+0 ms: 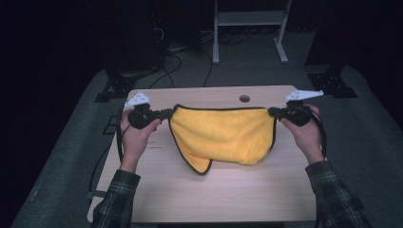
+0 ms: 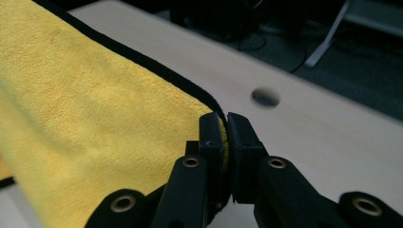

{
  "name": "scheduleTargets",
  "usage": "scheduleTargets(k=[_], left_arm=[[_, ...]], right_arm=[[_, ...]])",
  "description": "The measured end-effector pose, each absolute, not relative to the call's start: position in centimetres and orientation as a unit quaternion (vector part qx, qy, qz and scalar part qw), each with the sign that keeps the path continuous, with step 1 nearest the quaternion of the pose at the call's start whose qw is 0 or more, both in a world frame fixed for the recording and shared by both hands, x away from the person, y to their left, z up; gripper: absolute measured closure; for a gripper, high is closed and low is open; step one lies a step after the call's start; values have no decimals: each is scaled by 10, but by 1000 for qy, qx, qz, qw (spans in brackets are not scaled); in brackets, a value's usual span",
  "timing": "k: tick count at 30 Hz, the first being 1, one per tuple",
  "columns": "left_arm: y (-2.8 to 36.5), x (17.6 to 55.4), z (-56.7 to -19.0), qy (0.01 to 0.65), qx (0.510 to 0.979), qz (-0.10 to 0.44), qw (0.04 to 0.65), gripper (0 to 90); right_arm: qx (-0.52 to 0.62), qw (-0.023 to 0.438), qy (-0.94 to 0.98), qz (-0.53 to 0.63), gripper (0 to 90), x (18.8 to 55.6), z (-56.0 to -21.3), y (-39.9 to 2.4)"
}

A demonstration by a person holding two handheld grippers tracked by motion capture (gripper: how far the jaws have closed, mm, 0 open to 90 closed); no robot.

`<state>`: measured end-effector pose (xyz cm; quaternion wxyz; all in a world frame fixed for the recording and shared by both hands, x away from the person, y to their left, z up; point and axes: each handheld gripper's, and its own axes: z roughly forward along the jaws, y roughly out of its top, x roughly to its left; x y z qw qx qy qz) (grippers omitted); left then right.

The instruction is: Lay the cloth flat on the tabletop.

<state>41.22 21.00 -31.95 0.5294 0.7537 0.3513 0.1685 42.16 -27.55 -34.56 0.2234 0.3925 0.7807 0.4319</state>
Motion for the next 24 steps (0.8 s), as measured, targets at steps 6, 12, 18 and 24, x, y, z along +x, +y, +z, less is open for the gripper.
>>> scheduleTargets(k=[6,12,18,24], left_arm=[[211,415,-270,325,729,224,559,858],[209,415,-278,325,737,223,549,858],[207,415,-272,322,735,225,553,859],[203,428,-263,325,732,234,552,859]], right_arm=[[372,285,739,484,846,425,-282,-279],[368,286,734,494,846,419,-280,-284],[370,285,732,496,846,416,-281,-287],[369,293,727,499,847,421,-273,-285]])
